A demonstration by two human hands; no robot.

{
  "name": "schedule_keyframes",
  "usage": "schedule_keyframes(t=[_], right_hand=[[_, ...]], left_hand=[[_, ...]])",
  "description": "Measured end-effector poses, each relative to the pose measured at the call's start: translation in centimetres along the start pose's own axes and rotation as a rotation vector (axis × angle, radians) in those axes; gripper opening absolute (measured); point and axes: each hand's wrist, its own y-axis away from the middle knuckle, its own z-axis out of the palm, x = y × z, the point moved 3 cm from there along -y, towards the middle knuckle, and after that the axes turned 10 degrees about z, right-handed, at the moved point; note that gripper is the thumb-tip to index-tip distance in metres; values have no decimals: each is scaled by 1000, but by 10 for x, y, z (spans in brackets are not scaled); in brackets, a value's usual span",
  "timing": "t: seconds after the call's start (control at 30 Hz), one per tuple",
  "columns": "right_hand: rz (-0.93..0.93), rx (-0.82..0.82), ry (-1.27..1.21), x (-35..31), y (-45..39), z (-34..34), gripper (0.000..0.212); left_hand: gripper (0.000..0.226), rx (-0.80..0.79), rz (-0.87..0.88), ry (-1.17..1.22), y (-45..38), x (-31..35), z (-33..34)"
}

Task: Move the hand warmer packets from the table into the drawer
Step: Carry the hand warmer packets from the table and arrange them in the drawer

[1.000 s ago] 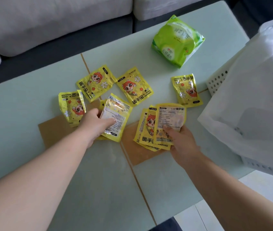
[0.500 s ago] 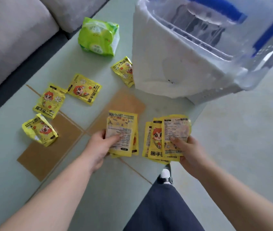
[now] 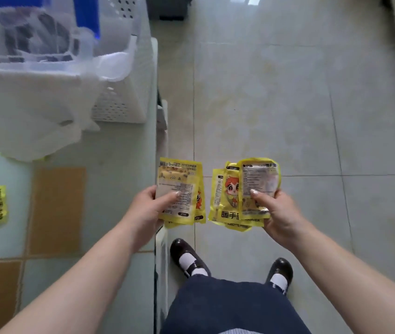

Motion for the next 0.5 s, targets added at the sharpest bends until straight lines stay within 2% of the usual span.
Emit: schedule_keyframes(t=[0.23,0.33,0.5], right_hand=[[-70,90,-299,11,34,-127,27],[-89,162,-408,25,52,-190,29],[-95,278,-558,59,91,-301,20]], left_hand=[[20,-236,-2,-184,-5,-8,132],[21,-323,-23,-255,0,-27,192],[13,-441,-53,-361,26,-74,301]])
